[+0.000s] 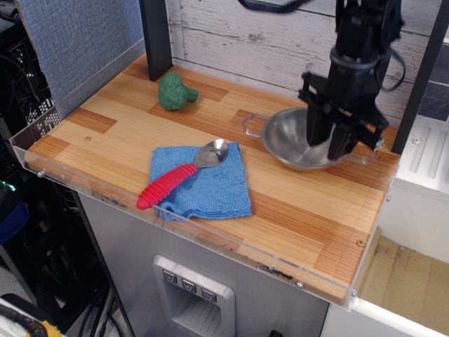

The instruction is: Move the metal bowl to the other side of the counter

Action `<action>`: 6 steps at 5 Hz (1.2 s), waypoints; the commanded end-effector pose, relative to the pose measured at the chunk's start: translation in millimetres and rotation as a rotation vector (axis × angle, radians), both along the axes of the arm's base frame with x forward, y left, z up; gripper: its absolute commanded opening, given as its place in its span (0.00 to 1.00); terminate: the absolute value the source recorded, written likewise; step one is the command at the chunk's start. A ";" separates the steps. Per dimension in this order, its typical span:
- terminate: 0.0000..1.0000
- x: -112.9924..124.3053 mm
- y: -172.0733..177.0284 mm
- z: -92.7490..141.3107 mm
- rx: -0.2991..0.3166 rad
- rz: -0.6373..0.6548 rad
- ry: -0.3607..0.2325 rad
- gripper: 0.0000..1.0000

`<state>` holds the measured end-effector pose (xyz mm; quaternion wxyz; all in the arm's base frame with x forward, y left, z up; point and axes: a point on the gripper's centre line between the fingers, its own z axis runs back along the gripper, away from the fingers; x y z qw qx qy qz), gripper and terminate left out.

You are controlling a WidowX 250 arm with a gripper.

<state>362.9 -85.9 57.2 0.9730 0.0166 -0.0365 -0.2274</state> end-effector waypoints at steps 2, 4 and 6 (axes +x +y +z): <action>0.00 -62.1 71.7 124.6 -0.085 0.203 -0.211 1.00; 0.00 -80.0 133.3 112.6 0.024 0.465 -0.060 1.00; 0.00 -78.8 143.4 109.1 -0.018 0.466 -0.006 1.00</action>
